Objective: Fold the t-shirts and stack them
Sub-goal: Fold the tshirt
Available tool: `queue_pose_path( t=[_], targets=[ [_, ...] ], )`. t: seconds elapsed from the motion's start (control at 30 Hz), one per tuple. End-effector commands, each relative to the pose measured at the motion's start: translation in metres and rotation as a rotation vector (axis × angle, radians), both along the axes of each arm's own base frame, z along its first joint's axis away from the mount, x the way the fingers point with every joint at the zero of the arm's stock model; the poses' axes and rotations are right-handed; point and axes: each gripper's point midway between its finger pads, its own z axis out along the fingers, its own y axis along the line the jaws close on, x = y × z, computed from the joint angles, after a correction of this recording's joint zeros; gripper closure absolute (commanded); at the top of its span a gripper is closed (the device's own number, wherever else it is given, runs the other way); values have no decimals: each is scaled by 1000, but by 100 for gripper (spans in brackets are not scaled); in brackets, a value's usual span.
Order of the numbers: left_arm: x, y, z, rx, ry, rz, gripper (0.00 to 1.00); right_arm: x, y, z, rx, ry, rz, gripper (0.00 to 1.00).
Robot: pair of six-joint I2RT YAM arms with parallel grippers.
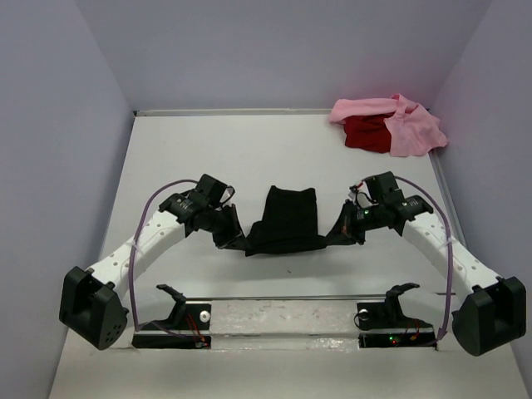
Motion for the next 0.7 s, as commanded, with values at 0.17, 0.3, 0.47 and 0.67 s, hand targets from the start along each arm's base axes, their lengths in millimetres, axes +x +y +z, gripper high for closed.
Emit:
queue_pose_path(
  t=[0.17,0.3,0.47,0.67],
  targets=[
    [35,0,4,112,-40,-2,100,46,5,10,-63,-106,19,100],
    [56,-11,-3,126,-32,-1,100,67,7,9,-94,-133,22,100],
    [91,-20,12,130,-94,21,100,86,9,8,-120,-157,15,100],
    [109,-23,15,145,-112,12,100,105,9,10,-151,-189,0,100]
  ],
)
